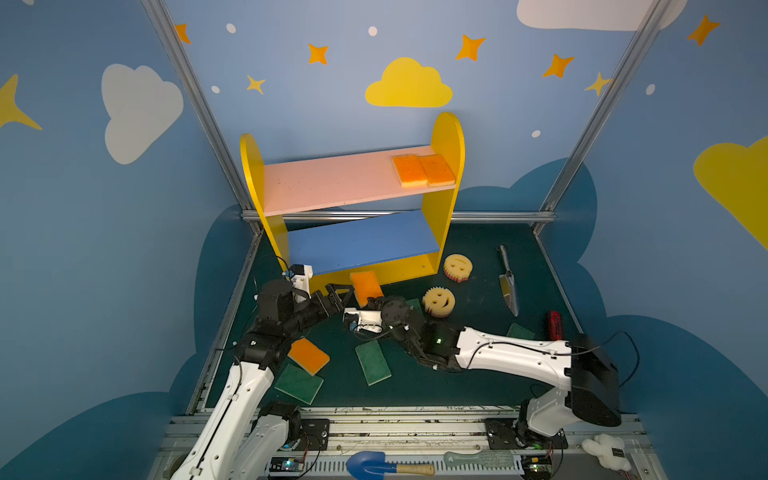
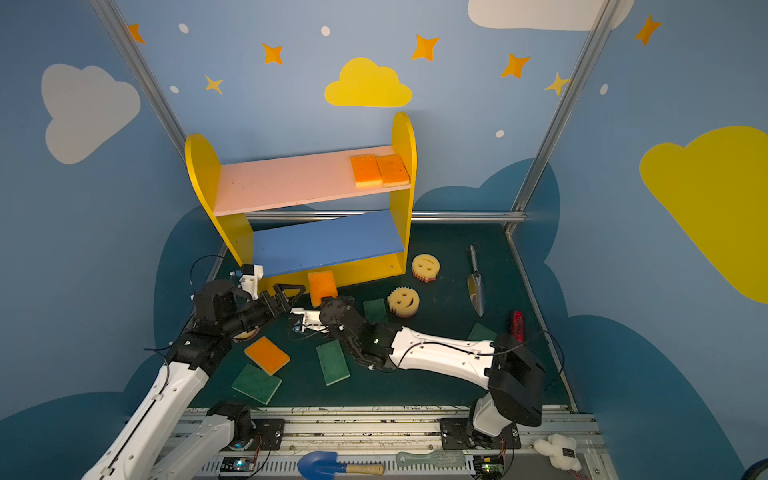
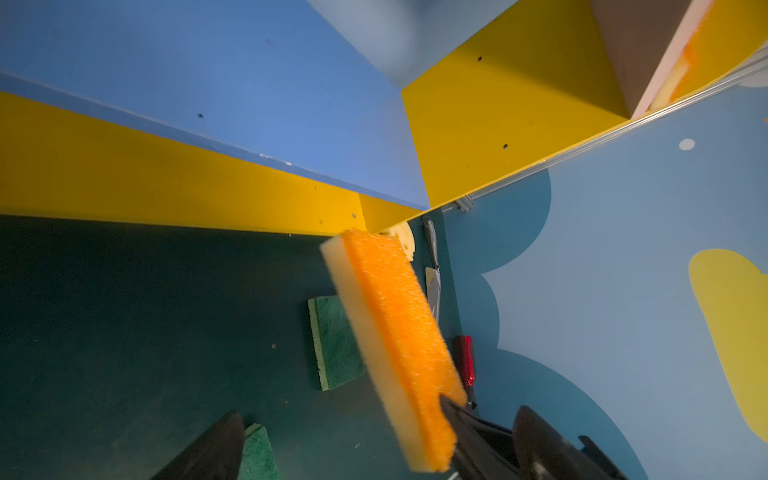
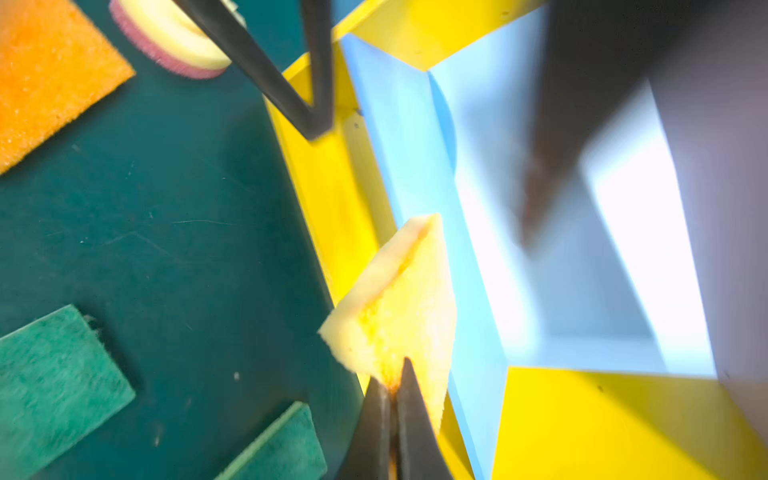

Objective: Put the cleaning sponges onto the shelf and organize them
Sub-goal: 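Open the left gripper and withdraw it while the right holds the sponge, then raise the orange sponge toward the pink shelf with the right gripper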

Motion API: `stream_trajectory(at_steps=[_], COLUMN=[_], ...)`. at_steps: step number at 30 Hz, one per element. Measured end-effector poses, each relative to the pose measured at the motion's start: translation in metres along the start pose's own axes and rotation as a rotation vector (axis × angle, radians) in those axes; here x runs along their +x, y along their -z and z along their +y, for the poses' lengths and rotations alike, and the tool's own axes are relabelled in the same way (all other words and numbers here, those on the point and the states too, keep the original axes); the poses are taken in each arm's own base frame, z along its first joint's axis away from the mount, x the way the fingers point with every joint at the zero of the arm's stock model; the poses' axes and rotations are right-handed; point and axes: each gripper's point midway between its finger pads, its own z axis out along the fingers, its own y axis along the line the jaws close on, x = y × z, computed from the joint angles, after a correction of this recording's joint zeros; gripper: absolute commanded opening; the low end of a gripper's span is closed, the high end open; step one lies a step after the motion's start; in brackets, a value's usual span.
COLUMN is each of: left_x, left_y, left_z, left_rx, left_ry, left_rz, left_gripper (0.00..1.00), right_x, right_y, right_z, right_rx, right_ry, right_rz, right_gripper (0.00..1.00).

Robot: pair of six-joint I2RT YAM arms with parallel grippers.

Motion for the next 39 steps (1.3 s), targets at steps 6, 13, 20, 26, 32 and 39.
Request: stream_trajectory(at_steps=[6, 13, 20, 26, 32, 39], left_x=[0.012, 0.030, 0.029, 0.040, 0.050, 0.052], left_y=[0.004, -0.006, 0.000, -0.004, -0.012, -0.022], left_z=[0.031, 0.059, 0.055, 0.072, 0.091, 0.099], left_rx=[-0.064, -0.102, -0.065, -0.098, -0.129, -0.141], left_ry=[0.040, 0.108, 0.081, 0.093, 0.108, 0.116], left_rz=[-0.058, -0.041, -0.088, -0.073, -0.058, -0.042], left_gripper=[0.99, 0.99, 0.99, 0.99, 0.99, 0.99], right_x=[-0.002, -0.009, -0.046, -0.068, -0.070, -0.059], right_y=[0.047, 0.085, 0.095, 0.071, 0.028, -0.013], right_z=[-0.049, -0.096, -0.164, -0.216, -0.257, -0.283], right_rx=[0.075, 0.163, 0.253, 0.312, 0.313, 0.301], right_ry=[-0.090, -0.091, -0.071, -0.045, -0.038, -0.036], right_rz=[-0.042, -0.107, -0.184, -0.201, -0.177, -0.139], right_gripper=[0.00, 0.00, 0.00, 0.00, 0.00, 0.00])
